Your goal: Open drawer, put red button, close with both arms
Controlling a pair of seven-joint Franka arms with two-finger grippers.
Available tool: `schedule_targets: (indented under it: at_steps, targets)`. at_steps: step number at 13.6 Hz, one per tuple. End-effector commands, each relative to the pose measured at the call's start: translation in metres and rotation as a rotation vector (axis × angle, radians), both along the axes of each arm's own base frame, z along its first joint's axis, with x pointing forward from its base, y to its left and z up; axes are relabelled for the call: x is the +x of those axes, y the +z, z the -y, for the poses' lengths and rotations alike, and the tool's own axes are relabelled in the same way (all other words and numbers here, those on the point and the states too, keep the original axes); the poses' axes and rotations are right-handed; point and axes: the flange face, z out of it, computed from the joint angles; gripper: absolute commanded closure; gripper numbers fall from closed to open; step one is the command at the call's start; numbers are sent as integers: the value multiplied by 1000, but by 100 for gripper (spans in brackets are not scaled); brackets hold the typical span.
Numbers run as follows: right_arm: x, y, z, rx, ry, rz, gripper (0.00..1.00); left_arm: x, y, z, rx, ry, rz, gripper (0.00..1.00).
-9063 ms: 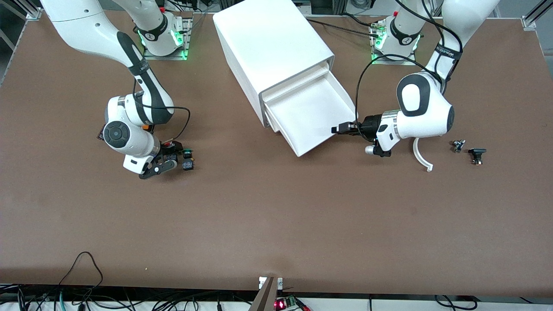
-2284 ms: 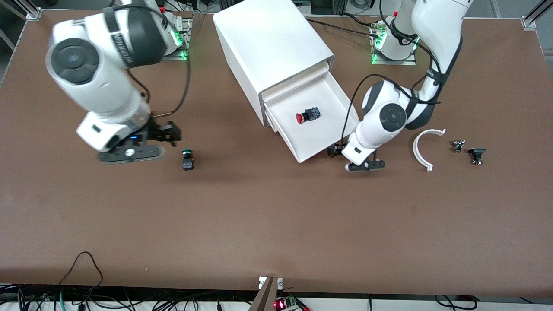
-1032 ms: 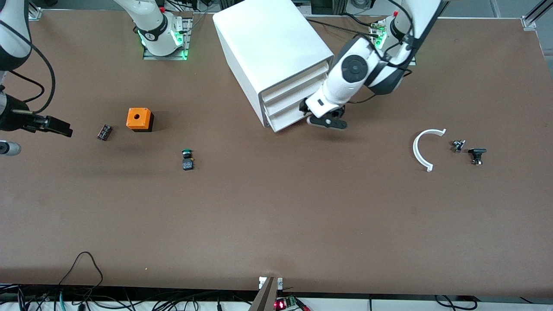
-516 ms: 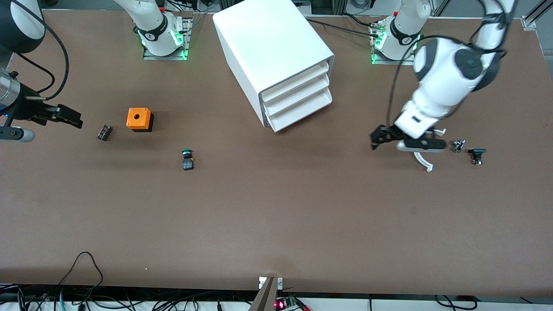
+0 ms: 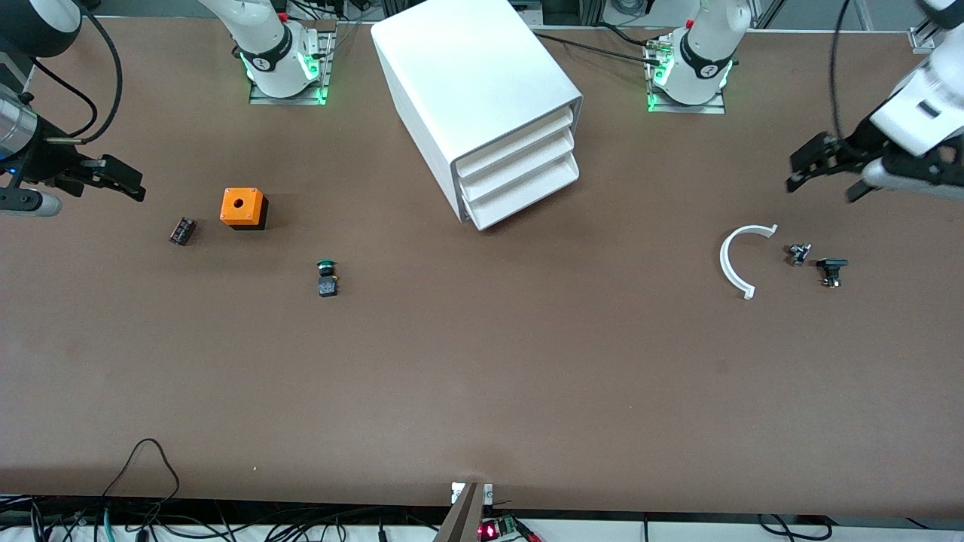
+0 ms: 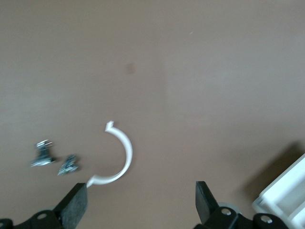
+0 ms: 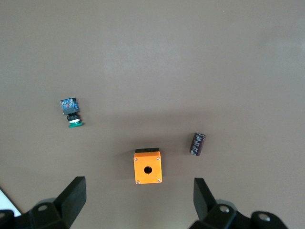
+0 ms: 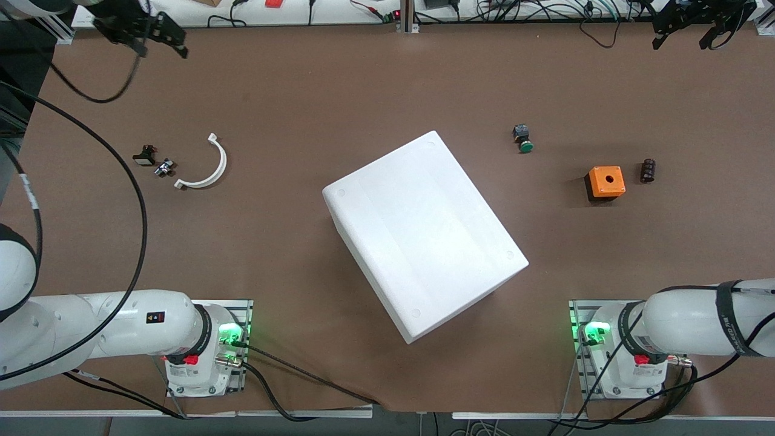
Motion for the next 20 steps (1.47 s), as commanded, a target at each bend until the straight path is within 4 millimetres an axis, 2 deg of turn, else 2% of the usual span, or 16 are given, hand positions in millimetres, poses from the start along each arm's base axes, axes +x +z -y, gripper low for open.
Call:
schedule_targets:
  at_steps: [1, 2, 4, 5, 7, 11, 20]
  targets:
    - [3, 8, 3, 7, 11, 13, 0, 1, 18, 4, 68, -47, -24, 0]
    - [3, 9, 3, 9, 31, 10, 0, 3, 15, 6, 69, -49, -29, 0]
    - [-3, 12, 7, 20, 138, -30, 0, 13, 26, 15, 69, -62, -5, 0]
    - [-3, 13, 7, 23, 131, -38, 0, 29, 23, 13, 66, -58, -10, 0]
    - [-1, 16, 5, 39, 13, -22, 0, 41, 23, 6, 62, -55, -34, 0]
    - [-2, 22, 6, 28, -23, -13, 0, 41, 12, 0, 62, -42, -73, 0]
    - [-3, 32, 7, 31, 35, 3, 0, 40, 15, 2, 61, -42, -71, 0]
